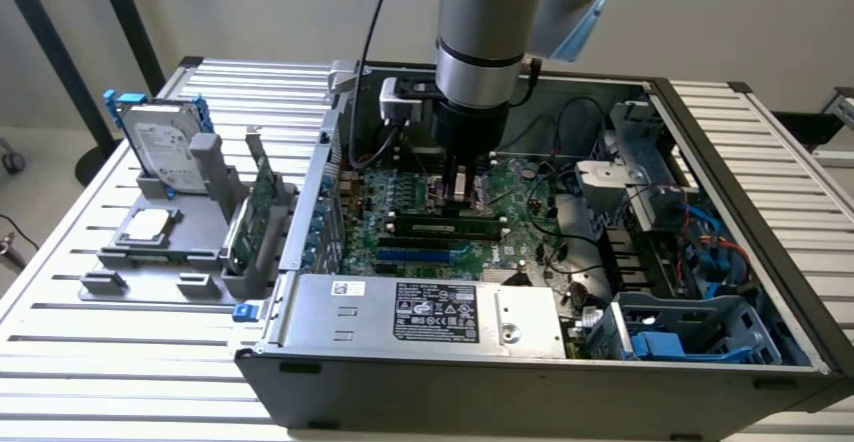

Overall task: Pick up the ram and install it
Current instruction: 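Press down the ram until it locks into place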

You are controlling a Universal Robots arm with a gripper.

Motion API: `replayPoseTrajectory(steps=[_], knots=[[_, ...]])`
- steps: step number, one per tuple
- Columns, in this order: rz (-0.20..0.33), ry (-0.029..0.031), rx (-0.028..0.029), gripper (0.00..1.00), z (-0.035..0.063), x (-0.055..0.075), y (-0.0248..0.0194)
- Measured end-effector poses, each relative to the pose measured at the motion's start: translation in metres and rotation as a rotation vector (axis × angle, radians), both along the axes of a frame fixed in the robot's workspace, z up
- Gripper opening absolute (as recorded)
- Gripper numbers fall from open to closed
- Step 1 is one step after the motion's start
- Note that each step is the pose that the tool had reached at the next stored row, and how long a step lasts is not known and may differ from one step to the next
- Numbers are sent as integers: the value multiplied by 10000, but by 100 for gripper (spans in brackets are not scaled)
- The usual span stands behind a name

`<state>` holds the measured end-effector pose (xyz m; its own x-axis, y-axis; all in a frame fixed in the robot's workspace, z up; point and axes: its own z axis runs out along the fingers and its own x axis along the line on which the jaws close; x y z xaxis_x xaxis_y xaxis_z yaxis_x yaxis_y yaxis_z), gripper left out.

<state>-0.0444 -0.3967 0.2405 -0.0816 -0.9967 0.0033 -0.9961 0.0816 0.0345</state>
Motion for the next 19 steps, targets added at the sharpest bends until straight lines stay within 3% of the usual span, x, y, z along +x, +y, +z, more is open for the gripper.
replayPoseTrajectory(steps=[2,5,8,19], knots=[[-1,-13,0,11,-1,-1,8],[20,-107,1,11,-7,-5,22],[84,-160,3,11,-15,-17,22],[331,-202,5,11,-67,-33,22]])
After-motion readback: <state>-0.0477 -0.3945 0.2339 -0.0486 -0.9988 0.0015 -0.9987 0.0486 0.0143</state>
